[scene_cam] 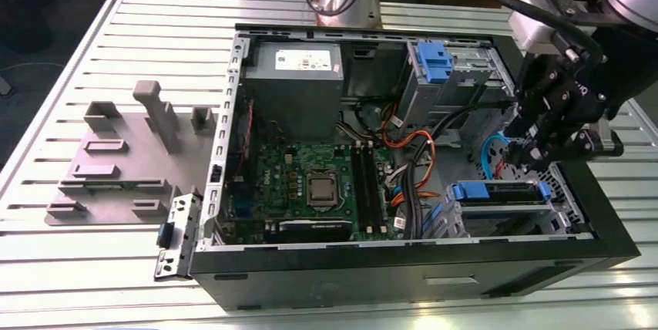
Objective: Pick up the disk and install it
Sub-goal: 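Insert the disk into the insertion slot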
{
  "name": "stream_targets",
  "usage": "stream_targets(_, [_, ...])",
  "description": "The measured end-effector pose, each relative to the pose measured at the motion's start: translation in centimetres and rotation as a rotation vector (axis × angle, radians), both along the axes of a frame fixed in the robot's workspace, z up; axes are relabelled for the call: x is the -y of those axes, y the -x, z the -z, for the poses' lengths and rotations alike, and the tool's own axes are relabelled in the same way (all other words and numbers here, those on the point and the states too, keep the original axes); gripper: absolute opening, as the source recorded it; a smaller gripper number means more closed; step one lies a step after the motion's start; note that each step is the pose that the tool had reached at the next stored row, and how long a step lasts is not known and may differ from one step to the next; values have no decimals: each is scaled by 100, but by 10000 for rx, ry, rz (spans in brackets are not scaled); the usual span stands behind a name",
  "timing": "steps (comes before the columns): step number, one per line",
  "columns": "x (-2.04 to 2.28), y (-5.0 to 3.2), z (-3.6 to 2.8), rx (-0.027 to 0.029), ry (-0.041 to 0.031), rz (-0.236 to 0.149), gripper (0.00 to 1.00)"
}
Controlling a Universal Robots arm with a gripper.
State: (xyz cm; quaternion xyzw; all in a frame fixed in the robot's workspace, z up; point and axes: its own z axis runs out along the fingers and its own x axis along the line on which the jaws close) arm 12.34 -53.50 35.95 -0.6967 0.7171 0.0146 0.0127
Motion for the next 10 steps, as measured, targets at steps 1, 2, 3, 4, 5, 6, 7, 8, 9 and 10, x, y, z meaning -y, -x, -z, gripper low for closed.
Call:
stream_targets(1, [5, 0, 16, 0, -1, 0, 42])
stream_targets(2, [9, -1, 23, 0, 0, -1, 42])
stream_targets(3, [14, -1, 27, 0, 2, 0, 42])
stream_targets(4, [19, -1, 31, 0, 1, -1, 42])
stream_targets(5, [21, -1, 32, 0, -1, 0, 42])
stream_targets(6, [21, -1, 32, 0, 0, -1, 42])
stream_targets(7, [21, -1, 32, 1, 0, -1, 42])
stream_targets(8, [21, -1, 32, 0, 0, 0, 42])
stream_targets(9, [21, -1, 32, 0, 0, -1, 42])
stream_targets(10, [21, -1, 31, 0, 1, -1, 42])
